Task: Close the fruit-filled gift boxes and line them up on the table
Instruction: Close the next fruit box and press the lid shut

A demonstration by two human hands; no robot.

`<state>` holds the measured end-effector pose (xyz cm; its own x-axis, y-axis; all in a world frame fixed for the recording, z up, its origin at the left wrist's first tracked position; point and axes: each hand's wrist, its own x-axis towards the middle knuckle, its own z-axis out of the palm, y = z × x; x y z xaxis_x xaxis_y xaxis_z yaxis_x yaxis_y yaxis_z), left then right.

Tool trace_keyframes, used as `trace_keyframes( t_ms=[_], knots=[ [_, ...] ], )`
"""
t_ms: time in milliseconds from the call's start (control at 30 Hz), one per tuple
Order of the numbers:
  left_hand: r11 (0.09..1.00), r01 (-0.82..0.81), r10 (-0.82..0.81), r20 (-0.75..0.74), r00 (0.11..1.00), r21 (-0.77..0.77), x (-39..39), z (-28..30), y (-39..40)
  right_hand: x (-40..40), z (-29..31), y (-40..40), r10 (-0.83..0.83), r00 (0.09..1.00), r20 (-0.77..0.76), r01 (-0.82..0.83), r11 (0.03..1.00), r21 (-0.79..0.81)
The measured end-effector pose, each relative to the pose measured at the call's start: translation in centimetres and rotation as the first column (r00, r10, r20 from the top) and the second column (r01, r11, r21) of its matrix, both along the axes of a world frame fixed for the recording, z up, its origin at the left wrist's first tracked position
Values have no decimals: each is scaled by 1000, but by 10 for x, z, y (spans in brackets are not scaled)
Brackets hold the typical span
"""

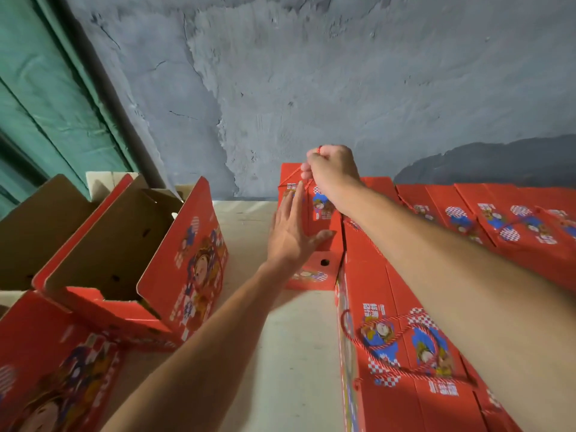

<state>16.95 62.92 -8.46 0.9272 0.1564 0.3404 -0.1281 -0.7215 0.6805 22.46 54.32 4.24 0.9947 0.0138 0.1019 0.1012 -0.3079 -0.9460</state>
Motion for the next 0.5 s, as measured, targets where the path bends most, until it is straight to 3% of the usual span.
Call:
trace_keyframes(
  t_ms=[267, 333, 400, 433, 500],
  knots=[
    [996, -57, 61, -73, 995, 66, 15, -1, -5, -2, -32, -3, 44, 999, -15, -43, 998, 48],
    [999, -32, 35, -101, 994, 37, 5, 9, -5, -10, -36, -2, 19, 1000, 10, -17, 983, -183],
    [997, -62, 58, -79, 995, -49, -13, 24, -1, -26, -36, -4, -62, 989, 137, 123, 859, -497],
    [992, -94, 92, -34, 995, -81, -25, 33, 3, -36, -31, -3, -77, 971, 228, 199, 792, -577],
    [984, -169, 174, 109, 979, -58, -52, 54, 15, -54, -19, 2, -29, 933, 358, 254, 758, -601]
  ],
)
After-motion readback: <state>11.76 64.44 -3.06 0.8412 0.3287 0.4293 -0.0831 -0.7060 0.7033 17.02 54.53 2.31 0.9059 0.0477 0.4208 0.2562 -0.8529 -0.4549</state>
